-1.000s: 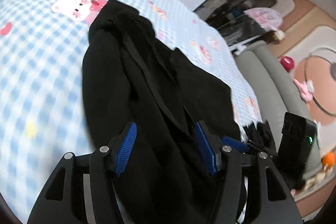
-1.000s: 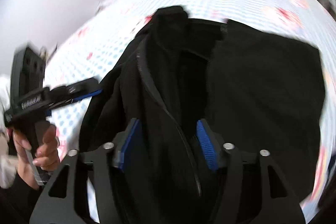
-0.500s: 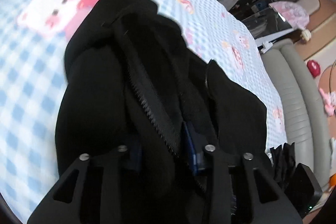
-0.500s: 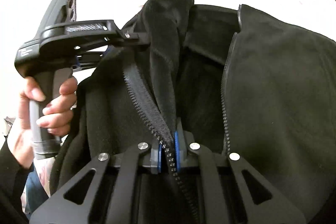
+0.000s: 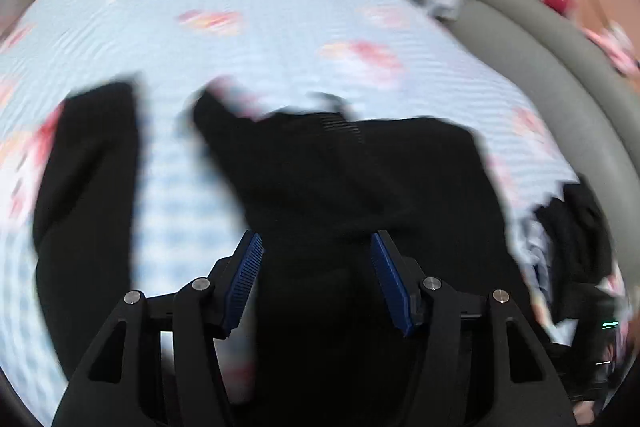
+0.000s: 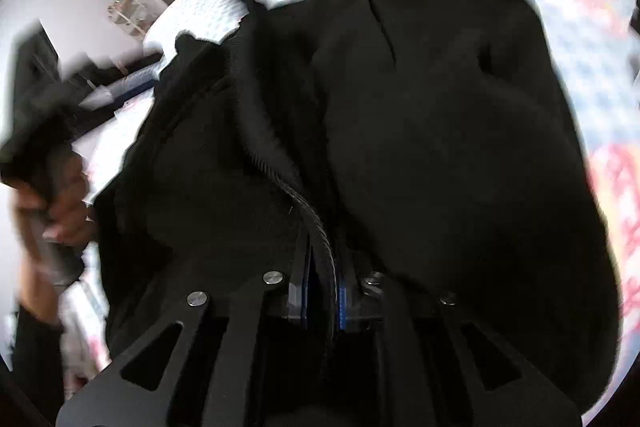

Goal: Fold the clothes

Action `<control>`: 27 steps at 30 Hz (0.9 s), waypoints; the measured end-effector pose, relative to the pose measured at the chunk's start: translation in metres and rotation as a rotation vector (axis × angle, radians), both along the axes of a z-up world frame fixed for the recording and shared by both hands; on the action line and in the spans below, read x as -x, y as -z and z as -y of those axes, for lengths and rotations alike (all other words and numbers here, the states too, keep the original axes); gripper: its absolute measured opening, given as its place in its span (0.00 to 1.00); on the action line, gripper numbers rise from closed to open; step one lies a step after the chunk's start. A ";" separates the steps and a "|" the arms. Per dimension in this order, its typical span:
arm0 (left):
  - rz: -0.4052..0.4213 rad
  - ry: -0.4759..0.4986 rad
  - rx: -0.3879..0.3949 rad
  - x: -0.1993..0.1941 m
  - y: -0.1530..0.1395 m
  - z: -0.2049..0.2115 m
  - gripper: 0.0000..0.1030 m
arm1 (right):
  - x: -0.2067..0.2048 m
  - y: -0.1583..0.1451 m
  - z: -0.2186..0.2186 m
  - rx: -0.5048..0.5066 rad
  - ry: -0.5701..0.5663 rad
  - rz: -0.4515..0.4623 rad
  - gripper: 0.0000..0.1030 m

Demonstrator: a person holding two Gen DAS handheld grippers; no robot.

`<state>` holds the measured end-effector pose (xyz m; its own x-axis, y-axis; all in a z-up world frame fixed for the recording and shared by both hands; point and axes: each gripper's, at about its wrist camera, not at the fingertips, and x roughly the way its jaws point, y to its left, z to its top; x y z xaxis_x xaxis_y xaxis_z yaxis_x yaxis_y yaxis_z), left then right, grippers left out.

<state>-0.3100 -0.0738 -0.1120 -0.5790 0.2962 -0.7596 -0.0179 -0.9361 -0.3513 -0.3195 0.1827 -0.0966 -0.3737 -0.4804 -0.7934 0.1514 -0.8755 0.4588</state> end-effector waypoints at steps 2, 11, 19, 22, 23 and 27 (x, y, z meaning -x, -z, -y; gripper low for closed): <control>0.072 -0.082 -0.074 -0.007 0.024 0.033 0.57 | 0.003 -0.015 0.004 -0.007 -0.027 -0.051 0.39; 0.080 -0.007 -0.438 0.019 0.029 0.053 0.70 | 0.140 -0.045 0.063 -0.136 -0.158 -0.150 0.73; 0.344 -0.078 -0.236 0.114 0.069 0.045 0.16 | 0.222 0.026 0.100 -0.119 -0.235 0.077 0.12; 0.123 0.023 -0.067 0.107 0.010 0.055 0.15 | 0.209 -0.021 0.080 0.000 -0.222 -0.079 0.08; 0.053 0.026 0.008 0.106 -0.007 0.059 0.15 | 0.204 -0.039 0.070 0.039 -0.214 -0.145 0.08; 0.086 -0.118 0.174 0.112 -0.007 0.082 0.38 | 0.222 -0.044 0.025 -0.048 0.008 -0.220 0.15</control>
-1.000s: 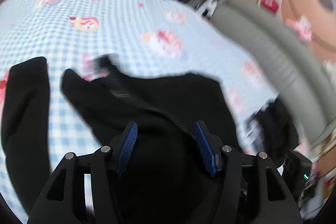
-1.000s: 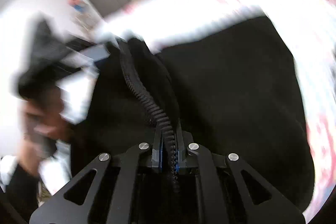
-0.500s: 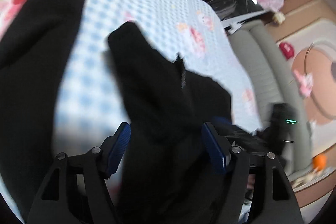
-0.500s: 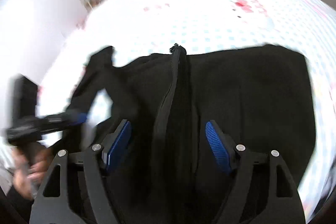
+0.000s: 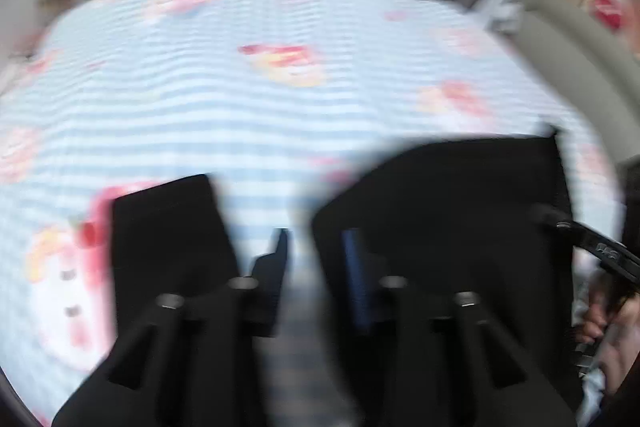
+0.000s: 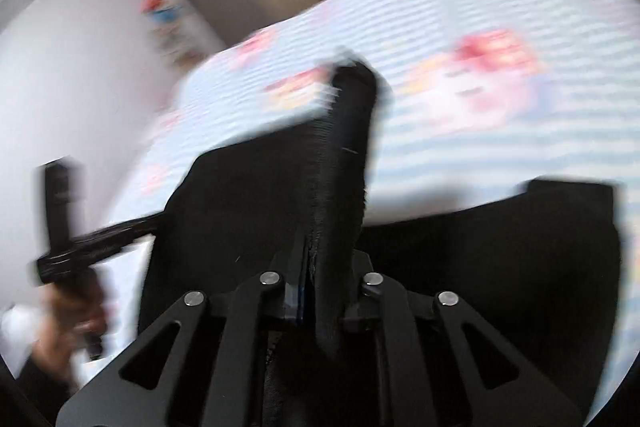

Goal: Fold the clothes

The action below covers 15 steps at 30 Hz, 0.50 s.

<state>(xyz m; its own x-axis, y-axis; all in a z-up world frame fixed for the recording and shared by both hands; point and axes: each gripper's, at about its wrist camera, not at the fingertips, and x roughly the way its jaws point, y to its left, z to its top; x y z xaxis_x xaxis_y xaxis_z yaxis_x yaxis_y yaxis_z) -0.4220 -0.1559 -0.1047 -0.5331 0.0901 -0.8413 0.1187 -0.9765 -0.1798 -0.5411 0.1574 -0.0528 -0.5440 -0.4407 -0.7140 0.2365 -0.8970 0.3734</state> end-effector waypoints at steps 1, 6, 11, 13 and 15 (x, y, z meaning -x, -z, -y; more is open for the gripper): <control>0.026 -0.021 -0.047 -0.002 0.006 0.007 0.38 | 0.006 0.013 -0.005 -0.037 0.030 0.054 0.28; -0.023 0.140 -0.398 -0.077 0.018 -0.004 0.67 | -0.012 0.041 -0.025 0.065 -0.070 0.250 0.50; 0.163 0.147 -0.115 -0.141 0.056 -0.014 0.65 | -0.083 0.015 -0.034 0.112 -0.186 0.225 0.63; 0.234 0.143 0.070 -0.167 0.067 -0.011 0.44 | -0.124 0.011 -0.035 0.149 -0.251 0.248 0.63; 0.254 0.139 0.175 -0.193 0.067 -0.003 0.42 | -0.167 0.010 -0.042 0.148 -0.274 0.259 0.63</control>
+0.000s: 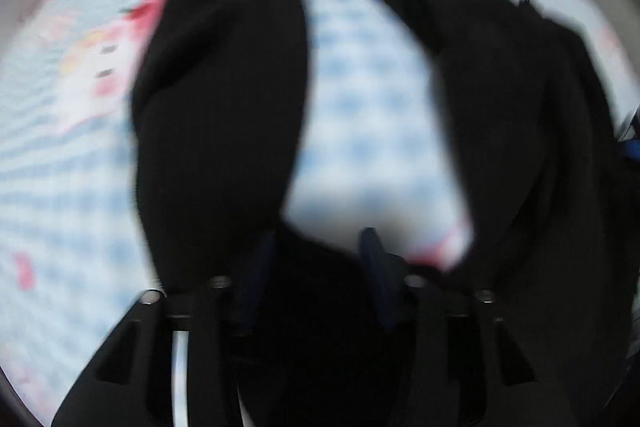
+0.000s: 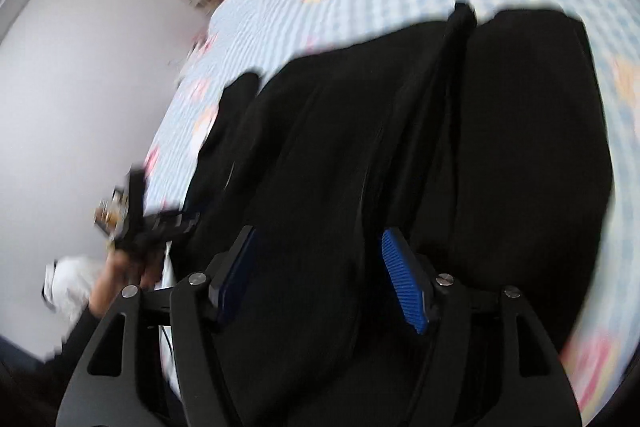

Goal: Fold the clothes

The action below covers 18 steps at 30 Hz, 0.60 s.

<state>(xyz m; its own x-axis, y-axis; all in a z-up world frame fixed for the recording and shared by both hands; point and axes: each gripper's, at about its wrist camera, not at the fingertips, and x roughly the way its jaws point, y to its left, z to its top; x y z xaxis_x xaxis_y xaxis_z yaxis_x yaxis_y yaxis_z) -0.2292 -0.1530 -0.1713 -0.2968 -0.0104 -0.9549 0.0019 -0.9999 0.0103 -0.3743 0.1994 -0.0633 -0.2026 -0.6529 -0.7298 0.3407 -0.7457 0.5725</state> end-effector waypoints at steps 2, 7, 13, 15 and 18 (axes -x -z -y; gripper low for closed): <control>0.014 -0.021 0.077 -0.023 -0.006 0.011 0.41 | -0.042 0.003 -0.014 -0.015 0.022 0.007 0.63; -0.079 -0.203 -0.032 -0.090 -0.042 0.046 0.43 | -0.135 0.006 -0.077 -0.068 0.200 -0.005 0.63; -0.278 -0.422 -0.513 -0.179 -0.047 0.035 0.65 | -0.220 0.049 -0.123 0.034 0.364 0.101 0.66; -0.274 -0.481 -0.597 -0.187 -0.028 0.029 0.65 | -0.239 0.059 -0.137 0.069 0.398 0.142 0.66; -0.276 -0.554 -0.754 -0.203 0.002 0.026 0.65 | -0.254 0.067 -0.145 0.099 0.404 0.122 0.66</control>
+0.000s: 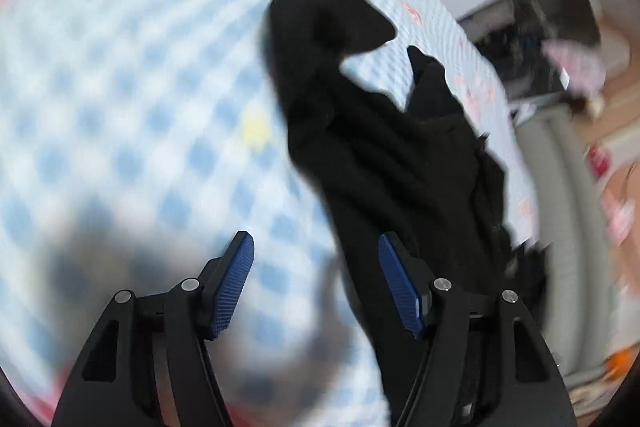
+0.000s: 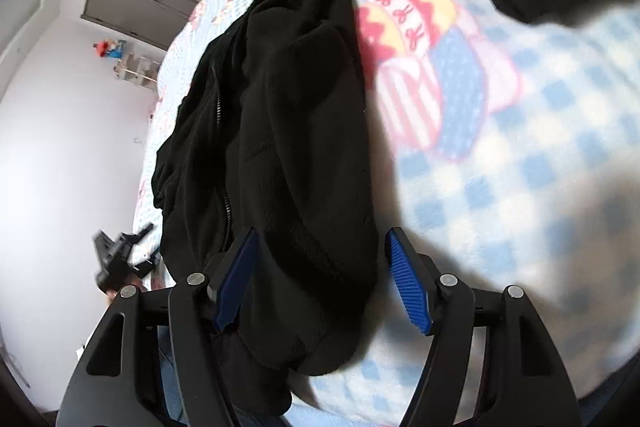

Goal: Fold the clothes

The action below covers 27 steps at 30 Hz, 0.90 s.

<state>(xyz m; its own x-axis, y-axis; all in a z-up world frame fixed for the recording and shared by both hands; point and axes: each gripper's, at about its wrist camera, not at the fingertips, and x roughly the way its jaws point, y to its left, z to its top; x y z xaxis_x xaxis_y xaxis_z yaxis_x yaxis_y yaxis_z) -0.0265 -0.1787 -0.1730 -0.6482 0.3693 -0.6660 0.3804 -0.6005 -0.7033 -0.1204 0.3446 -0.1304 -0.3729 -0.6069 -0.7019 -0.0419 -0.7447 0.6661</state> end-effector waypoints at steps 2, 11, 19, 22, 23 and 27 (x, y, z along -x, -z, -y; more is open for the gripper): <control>-0.094 0.008 -0.087 0.001 0.007 -0.014 0.68 | -0.009 0.001 -0.007 0.007 0.022 -0.035 0.74; -0.049 0.129 0.082 0.050 -0.008 -0.073 0.12 | -0.025 0.006 0.014 0.051 0.059 -0.083 0.74; -0.113 0.023 0.274 0.007 -0.067 -0.050 0.09 | -0.039 -0.014 0.013 0.069 0.113 -0.128 0.72; -0.003 -0.007 0.226 -0.004 -0.039 -0.029 0.13 | -0.043 -0.013 -0.001 0.024 0.178 -0.122 0.72; 0.014 -0.003 0.161 -0.010 -0.027 -0.027 0.16 | -0.044 -0.008 -0.003 0.001 0.193 -0.105 0.72; -0.074 -0.015 0.036 -0.044 -0.018 -0.039 0.34 | -0.050 0.005 -0.012 -0.032 0.217 -0.070 0.71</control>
<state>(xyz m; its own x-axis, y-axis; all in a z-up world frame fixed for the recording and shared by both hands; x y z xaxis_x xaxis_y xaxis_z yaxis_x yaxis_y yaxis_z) 0.0174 -0.1395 -0.1551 -0.7015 0.3363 -0.6283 0.3368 -0.6205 -0.7082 -0.0701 0.3571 -0.1358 -0.5409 -0.4847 -0.6874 -0.1577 -0.7443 0.6489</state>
